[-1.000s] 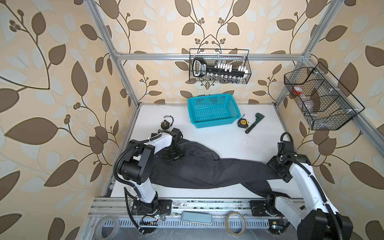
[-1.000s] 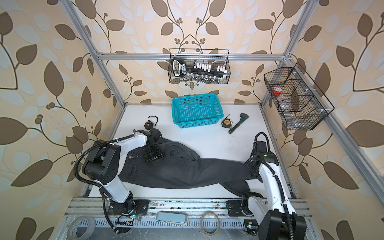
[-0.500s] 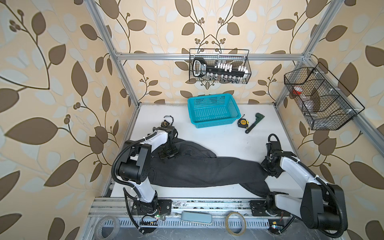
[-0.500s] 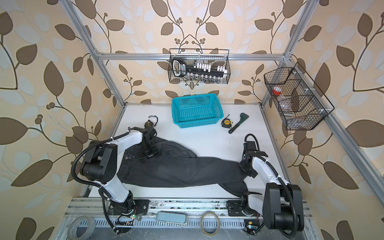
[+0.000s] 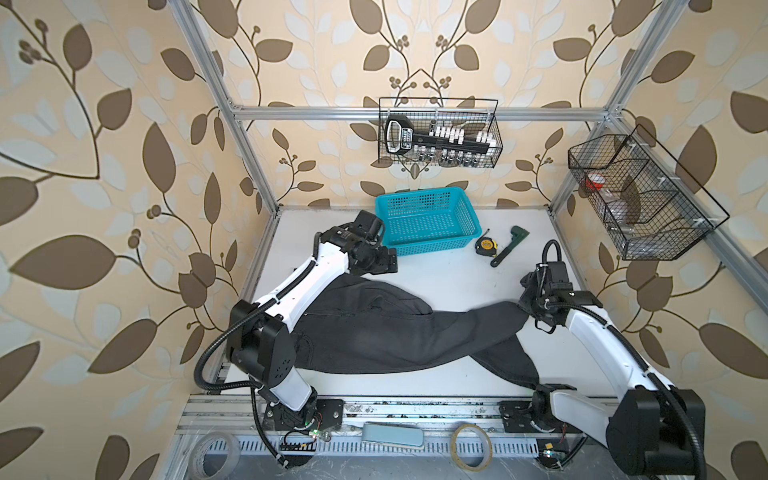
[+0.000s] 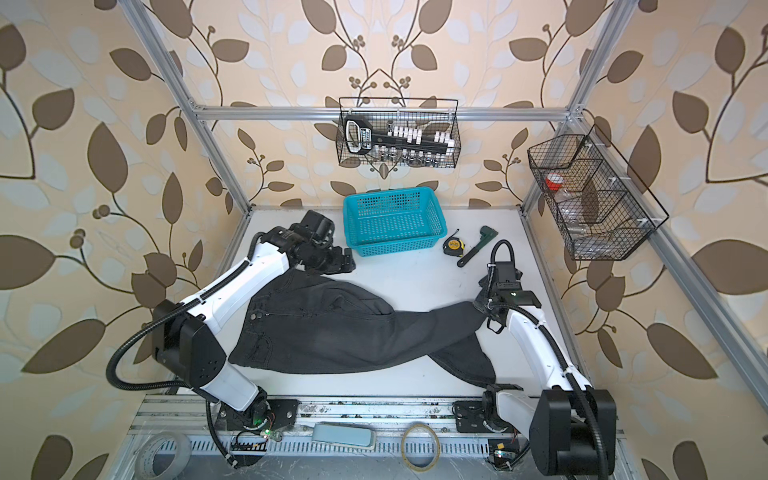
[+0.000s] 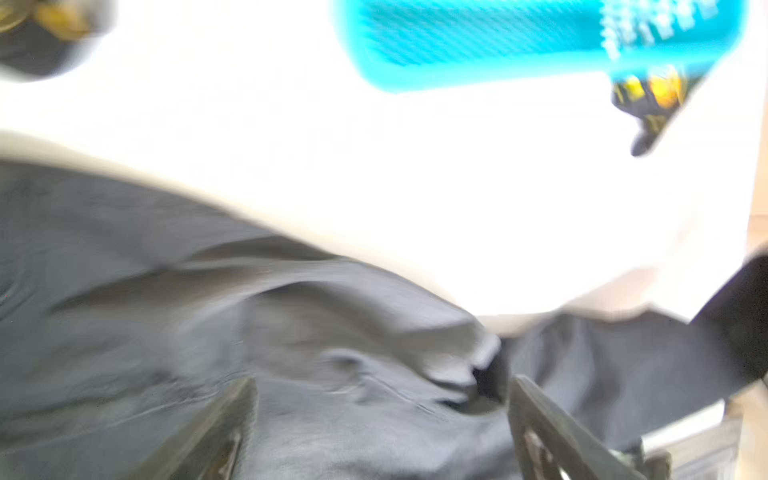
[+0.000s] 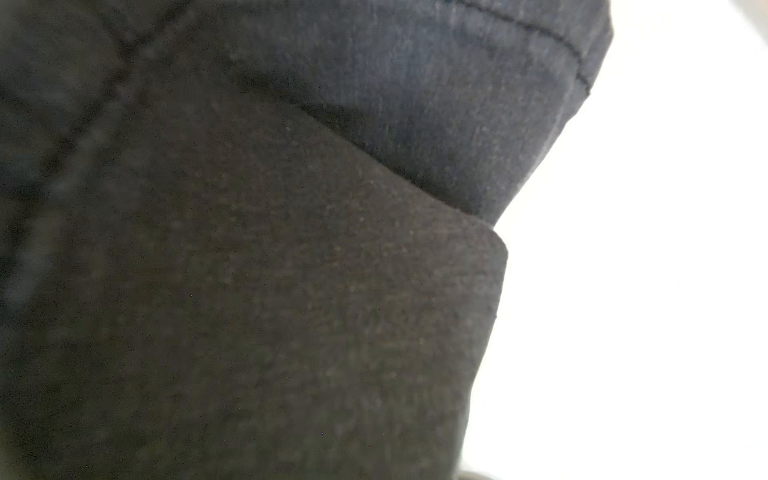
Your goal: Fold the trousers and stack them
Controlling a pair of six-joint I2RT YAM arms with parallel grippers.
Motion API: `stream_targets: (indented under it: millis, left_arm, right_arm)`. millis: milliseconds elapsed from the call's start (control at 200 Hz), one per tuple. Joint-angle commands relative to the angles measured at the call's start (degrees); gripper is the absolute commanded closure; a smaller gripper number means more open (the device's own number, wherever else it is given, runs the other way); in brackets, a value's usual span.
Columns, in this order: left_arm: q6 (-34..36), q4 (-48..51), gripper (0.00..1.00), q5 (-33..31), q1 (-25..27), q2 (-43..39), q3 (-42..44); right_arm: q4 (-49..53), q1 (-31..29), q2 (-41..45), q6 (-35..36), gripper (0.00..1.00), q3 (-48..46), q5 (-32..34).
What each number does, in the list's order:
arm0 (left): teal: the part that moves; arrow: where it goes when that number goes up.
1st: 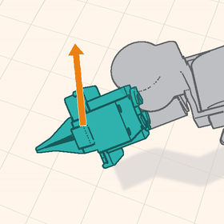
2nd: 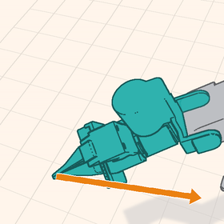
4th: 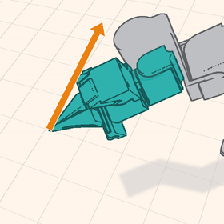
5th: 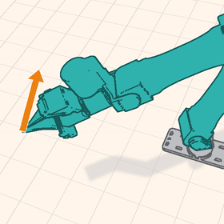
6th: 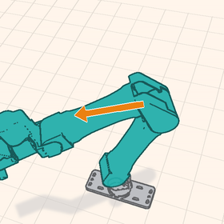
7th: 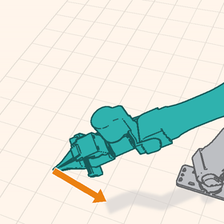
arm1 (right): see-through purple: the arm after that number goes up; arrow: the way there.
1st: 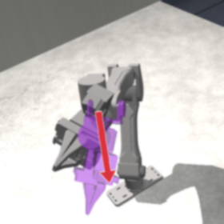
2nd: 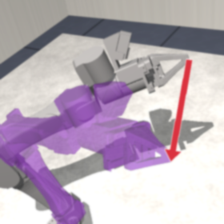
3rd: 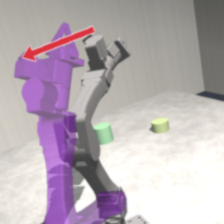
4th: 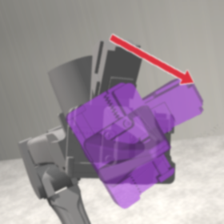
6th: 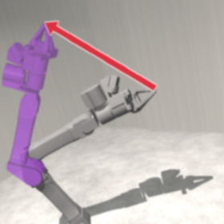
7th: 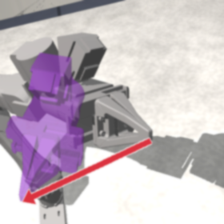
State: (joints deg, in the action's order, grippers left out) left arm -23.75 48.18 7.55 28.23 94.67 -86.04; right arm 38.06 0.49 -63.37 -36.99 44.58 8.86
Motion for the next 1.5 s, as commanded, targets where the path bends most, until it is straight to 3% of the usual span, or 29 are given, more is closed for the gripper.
stream_targets:
  millis: [0, 130, 285, 485, 625, 770, 950, 1060, 1115, 1325, 1495]
  left_arm:
    - [7.5, 0.6, 0.06, 2.5, 4.7, 6.1, -5.9]
    - [11.3, 1.1, 0.07, 1.1, 9.7, 13.1, -10.7]
    - [14.1, 6.0, 0.12, 0.4, 12.2, 22.1, -15.0]
    - [16.2, 4.9, 0.20, 1.9, 13.4, 24.8, -11.3]
    - [18.8, 9.8, 0.28, 0.0, 14.6, 28.1, -12.8]
    - [21.6, 12.6, 0.44, -7.4, 15.5, 29.9, -13.2]
    - [21.6, 12.8, 0.74, -7.5, 15.5, 30.2, -16.9]
    - [20.0, 12.6, 0.87, -6.4, 14.9, 28.7, -20.4]
    - [18.4, 12.0, 1.00, -5.6, 14.0, 27.7, -21.6]
    - [11.3, 10.0, 1.00, -4.9, 8.8, 22.9, -25.0]
    - [1.0, -1.1, 1.00, 1.9, 3.5, 14.2, -19.1]
  right_arm:
    - [2.7, -1.5, 2.7, 1.3, 1.00, 2.5, 1.4]
    - [4.8, -3.8, 5.1, 0.6, 1.00, 4.3, 2.3]
    - [7.9, -5.9, 7.9, -0.7, 1.00, 3.6, 2.8]
    - [9.9, -7.5, 10.4, -1.3, 1.00, 0.1, 3.5]
    - [10.7, -7.6, 11.1, -1.1, 1.00, -1.5, 4.3]
    - [10.7, -7.7, 11.8, -1.7, 1.00, -2.9, 4.2]
    - [10.5, -7.9, 11.8, -2.2, 1.00, -3.0, 4.2]
    - [10.5, -7.8, 11.6, -2.0, 1.00, -2.0, 4.2]
    - [10.7, -7.8, 11.7, -1.9, 1.00, -1.4, 4.2]
    - [11.6, -7.8, 11.8, -2.5, 1.00, 0.5, 4.6]
    - [11.7, -7.7, 14.4, -4.4, 1.00, 2.2, 6.6]
